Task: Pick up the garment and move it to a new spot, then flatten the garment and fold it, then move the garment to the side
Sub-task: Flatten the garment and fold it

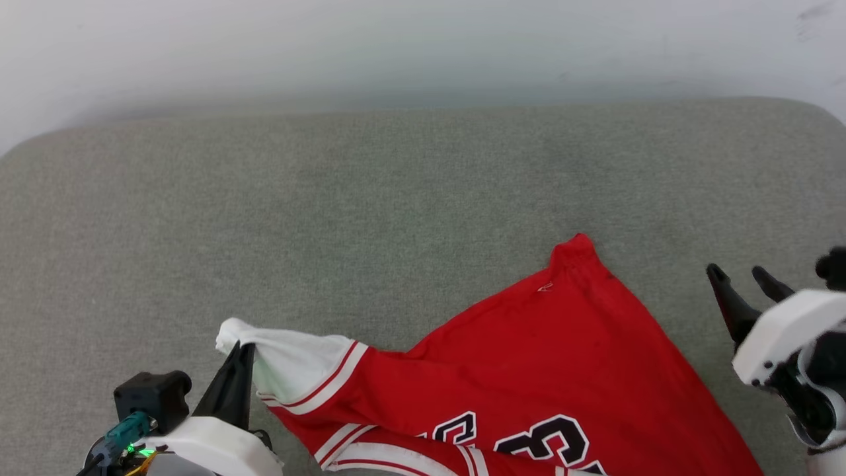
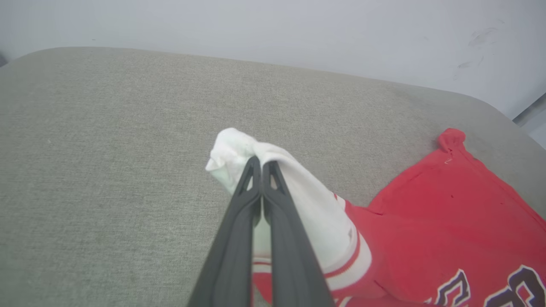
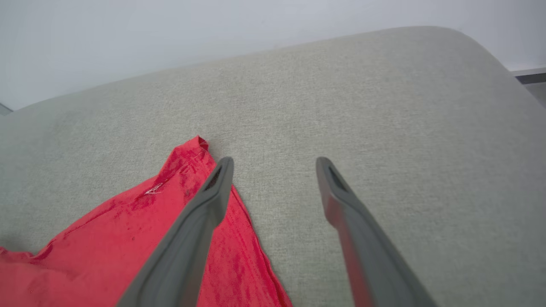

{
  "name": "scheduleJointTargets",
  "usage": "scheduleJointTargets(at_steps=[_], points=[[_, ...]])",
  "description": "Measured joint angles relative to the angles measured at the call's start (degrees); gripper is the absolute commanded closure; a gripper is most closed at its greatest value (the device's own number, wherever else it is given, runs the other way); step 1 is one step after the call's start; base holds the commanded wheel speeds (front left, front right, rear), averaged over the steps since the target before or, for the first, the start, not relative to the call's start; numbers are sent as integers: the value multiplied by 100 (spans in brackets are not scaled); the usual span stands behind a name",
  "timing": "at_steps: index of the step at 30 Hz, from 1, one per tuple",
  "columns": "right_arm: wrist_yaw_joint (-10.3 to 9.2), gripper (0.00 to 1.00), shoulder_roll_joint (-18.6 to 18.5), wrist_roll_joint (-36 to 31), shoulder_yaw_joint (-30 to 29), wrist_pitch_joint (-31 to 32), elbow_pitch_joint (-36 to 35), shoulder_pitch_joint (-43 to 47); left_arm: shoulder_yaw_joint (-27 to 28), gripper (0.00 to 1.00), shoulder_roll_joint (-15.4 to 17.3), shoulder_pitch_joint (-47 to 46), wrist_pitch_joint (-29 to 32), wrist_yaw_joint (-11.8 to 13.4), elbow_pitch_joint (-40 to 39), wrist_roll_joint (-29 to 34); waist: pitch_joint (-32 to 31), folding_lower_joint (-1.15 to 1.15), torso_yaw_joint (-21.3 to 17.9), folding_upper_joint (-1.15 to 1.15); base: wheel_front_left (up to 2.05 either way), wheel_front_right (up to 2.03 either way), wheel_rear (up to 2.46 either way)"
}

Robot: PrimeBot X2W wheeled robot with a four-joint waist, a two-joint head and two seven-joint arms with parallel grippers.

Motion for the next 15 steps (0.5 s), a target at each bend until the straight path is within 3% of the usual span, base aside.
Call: scheduleJointTargets(at_steps=[10, 15], points=[[0, 0, -501, 176, 1215, 2415, 706, -1790, -179, 100, -152, -855, -29, -300, 21, 211, 855, 1, 414, 0, 0, 0, 0], [0, 0, -653, 178, 1675, 2852, 1057, -2474, -312, 100, -294, -1291, -62, -478, 162, 302, 1257, 2, 673, 0, 0, 0, 0]])
